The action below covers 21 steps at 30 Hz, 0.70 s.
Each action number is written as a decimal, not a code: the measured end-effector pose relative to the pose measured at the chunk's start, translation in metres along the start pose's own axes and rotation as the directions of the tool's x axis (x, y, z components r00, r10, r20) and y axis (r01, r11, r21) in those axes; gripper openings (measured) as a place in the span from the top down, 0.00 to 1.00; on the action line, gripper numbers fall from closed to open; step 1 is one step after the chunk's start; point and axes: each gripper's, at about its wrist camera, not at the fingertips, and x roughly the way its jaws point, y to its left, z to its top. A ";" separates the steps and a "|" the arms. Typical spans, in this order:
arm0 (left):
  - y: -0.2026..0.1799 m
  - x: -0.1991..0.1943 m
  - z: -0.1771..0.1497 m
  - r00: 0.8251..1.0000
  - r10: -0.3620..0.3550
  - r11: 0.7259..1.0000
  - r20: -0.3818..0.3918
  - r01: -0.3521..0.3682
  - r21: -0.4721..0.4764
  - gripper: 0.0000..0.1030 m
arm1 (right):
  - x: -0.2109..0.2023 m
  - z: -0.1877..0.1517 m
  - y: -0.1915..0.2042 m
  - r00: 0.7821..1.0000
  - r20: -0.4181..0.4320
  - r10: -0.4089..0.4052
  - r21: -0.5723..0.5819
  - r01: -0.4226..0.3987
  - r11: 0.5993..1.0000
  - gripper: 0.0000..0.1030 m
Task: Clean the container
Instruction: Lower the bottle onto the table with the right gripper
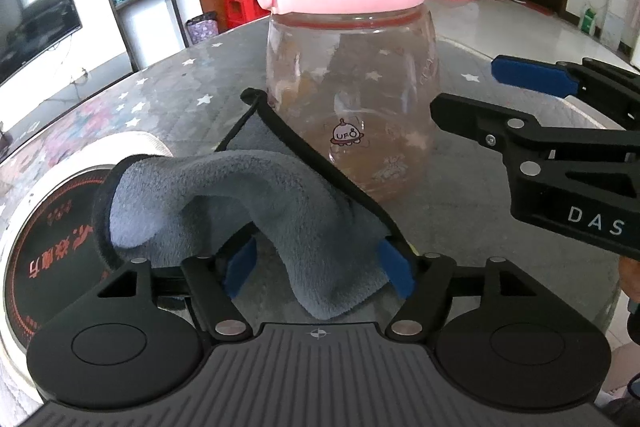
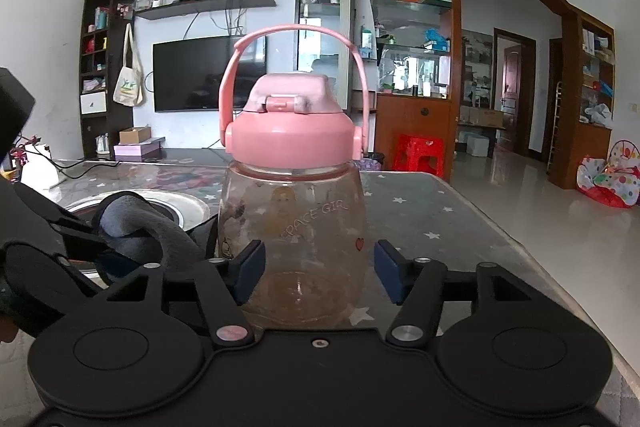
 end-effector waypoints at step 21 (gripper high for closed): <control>-0.004 -0.020 -0.017 1.000 0.015 0.997 0.000 -0.015 -0.078 0.30 | 0.000 -0.010 0.004 1.000 -0.016 -0.003 0.023 0.004 1.000 0.21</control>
